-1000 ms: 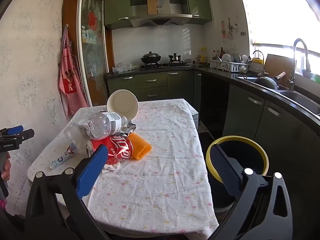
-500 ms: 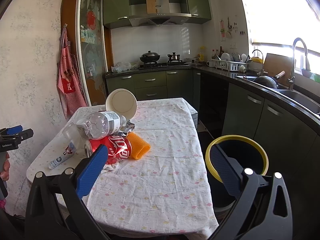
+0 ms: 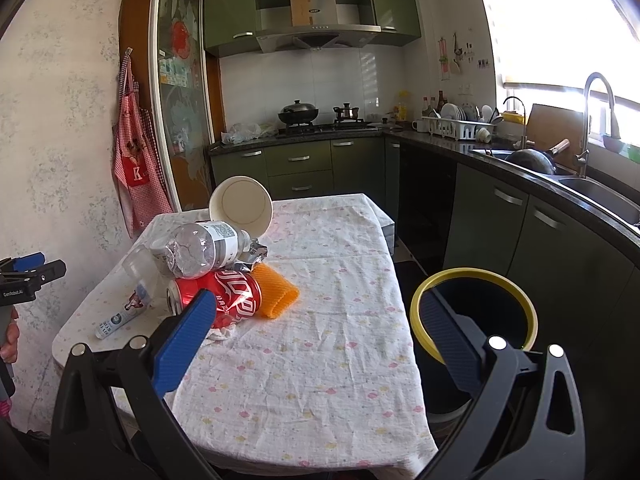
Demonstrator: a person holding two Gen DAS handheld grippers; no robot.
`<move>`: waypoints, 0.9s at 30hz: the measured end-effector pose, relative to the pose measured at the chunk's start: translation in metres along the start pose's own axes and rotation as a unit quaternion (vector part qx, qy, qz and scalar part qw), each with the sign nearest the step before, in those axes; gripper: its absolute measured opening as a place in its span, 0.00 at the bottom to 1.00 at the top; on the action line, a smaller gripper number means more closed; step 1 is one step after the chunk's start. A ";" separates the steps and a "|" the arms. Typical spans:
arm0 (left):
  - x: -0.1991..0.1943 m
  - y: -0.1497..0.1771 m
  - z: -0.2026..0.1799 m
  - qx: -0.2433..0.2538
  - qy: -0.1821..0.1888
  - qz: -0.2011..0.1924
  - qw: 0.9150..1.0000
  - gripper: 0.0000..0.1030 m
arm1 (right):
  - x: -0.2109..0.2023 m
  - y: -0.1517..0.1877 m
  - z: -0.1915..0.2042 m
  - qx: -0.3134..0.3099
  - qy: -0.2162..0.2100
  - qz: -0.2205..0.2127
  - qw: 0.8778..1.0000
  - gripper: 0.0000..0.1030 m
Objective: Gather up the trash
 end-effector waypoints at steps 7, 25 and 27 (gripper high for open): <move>0.001 0.001 0.000 0.000 0.001 0.001 1.000 0.96 | 0.000 0.000 -0.001 0.000 0.000 0.001 1.000 0.94; 0.006 0.005 0.001 0.002 0.003 0.006 1.000 0.96 | 0.003 0.000 0.000 0.000 0.000 0.004 1.000 0.94; 0.006 0.004 0.001 0.002 0.004 0.007 1.000 0.96 | 0.003 0.000 -0.001 0.000 0.000 0.004 1.000 0.94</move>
Point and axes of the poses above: each gripper's, at about its wrist camera, not at the fingertips, and x roughly the way its jaws point, z to its left, y to its underside, the point moved 7 cm from there along x, roughly the way its jaws point, and after that the axes turned 4 degrees about -x, right-handed, at the moved point
